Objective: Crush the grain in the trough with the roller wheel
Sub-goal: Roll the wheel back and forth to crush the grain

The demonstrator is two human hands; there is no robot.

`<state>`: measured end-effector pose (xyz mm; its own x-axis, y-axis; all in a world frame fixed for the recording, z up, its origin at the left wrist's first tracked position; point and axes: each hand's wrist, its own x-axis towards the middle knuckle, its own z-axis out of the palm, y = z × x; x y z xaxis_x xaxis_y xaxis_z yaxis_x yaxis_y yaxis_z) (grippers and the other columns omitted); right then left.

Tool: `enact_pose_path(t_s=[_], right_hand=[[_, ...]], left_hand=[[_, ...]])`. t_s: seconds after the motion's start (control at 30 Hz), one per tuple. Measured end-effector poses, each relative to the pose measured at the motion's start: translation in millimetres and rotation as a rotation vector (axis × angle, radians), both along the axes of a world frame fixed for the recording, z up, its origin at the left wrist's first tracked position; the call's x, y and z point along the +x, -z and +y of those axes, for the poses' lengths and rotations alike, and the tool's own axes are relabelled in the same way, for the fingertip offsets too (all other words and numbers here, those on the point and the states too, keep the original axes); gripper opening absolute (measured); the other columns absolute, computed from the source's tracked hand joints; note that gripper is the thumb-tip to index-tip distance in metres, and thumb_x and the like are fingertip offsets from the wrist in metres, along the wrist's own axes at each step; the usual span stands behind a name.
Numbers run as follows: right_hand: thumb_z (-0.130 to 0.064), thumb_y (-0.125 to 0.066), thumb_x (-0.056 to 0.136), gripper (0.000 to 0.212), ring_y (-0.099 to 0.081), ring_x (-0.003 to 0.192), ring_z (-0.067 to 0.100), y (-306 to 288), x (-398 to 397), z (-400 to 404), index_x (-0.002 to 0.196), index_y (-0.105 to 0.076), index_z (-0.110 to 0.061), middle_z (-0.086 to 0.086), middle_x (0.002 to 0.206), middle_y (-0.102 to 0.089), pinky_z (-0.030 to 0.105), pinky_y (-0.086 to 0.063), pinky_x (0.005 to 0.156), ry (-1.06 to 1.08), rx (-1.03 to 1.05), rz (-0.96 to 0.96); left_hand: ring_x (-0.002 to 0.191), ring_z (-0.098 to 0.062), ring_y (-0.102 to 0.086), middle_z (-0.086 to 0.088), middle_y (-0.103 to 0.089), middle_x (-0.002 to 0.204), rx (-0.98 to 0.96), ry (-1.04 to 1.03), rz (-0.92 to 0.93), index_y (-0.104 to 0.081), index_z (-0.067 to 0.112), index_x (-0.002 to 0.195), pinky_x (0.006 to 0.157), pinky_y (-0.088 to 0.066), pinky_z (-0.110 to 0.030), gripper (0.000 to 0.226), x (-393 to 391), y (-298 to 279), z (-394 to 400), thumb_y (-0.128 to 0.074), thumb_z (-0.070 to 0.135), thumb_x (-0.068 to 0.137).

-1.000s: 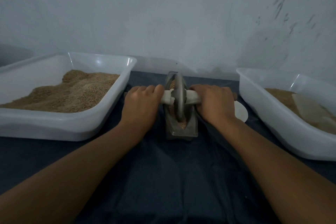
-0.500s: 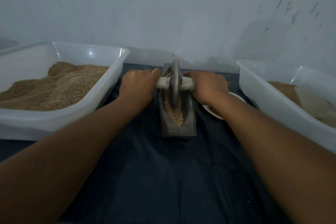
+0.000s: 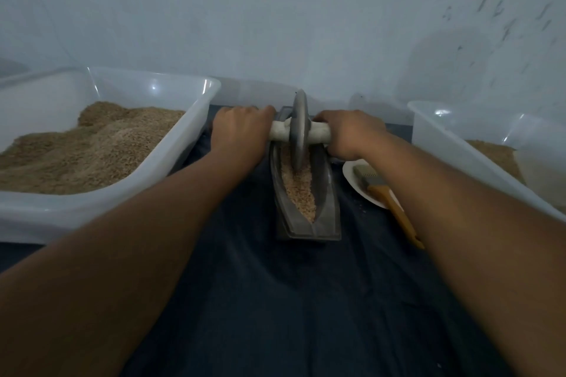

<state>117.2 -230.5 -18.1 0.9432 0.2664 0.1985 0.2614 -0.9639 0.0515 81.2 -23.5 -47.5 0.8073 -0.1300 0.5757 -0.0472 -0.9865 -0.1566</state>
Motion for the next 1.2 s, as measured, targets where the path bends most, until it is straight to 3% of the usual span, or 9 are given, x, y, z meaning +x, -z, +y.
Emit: enact_pose_path(t_s=[0.17, 0.33, 0.63, 0.9, 1.2], right_hand=[[-0.032, -0.068, 0.087, 0.054, -0.063, 0.104, 0.026, 8, -7, -3, 0.136, -0.049, -0.044, -0.003, 0.117, -0.067, 0.035, -0.039, 0.067, 0.013, 0.023, -0.037], [-0.034, -0.064, 0.087, 0.032, -0.066, 0.093, 0.026, 19, -25, -3, 0.118, -0.060, -0.041, -0.004, 0.104, -0.070, 0.036, -0.039, 0.070, 0.004, 0.037, -0.183], [-0.035, -0.061, 0.090, 0.027, -0.065, 0.085, 0.022, 33, -69, -10, 0.115, -0.062, -0.043, -0.009, 0.092, -0.069, 0.037, -0.032, 0.069, -0.005, 0.092, -0.322], [-0.024, -0.067, 0.083, 0.018, -0.060, 0.081, 0.020, 28, -106, -5, 0.098, -0.067, -0.034, -0.009, 0.084, -0.066, 0.035, -0.022, 0.072, -0.025, 0.081, -0.497], [-0.028, -0.066, 0.087, 0.028, -0.064, 0.087, 0.023, 37, -96, -14, 0.113, -0.066, -0.037, -0.007, 0.097, -0.071, 0.035, -0.025, 0.073, -0.064, 0.119, -0.490]], left_hand=[[0.080, -0.026, -0.066, -0.004, -0.067, 0.093, 0.043, -0.019, -0.063, -0.056, 0.020, 0.114, 0.064, -0.033, -0.033, 0.028, -9, 0, -3, -0.066, 0.022, 0.088], [0.075, -0.023, -0.064, 0.000, -0.065, 0.088, 0.046, -0.024, -0.059, -0.053, 0.022, 0.114, 0.061, -0.031, -0.032, 0.032, -28, 6, -2, -0.068, 0.023, 0.085], [0.071, -0.018, -0.061, 0.005, -0.062, 0.081, 0.088, -0.047, -0.067, -0.053, 0.026, 0.097, 0.058, -0.027, -0.030, 0.024, -73, 4, -8, -0.070, 0.027, 0.081], [0.082, -0.019, -0.063, 0.002, -0.064, 0.094, 0.031, -0.021, -0.078, -0.048, 0.023, 0.108, 0.067, -0.036, -0.030, 0.025, -105, 12, -5, -0.063, 0.023, 0.087], [0.088, -0.021, -0.062, 0.001, -0.063, 0.099, 0.054, 0.040, -0.041, -0.047, 0.022, 0.106, 0.081, -0.048, -0.034, 0.036, -93, 11, -4, -0.072, 0.024, 0.079]])
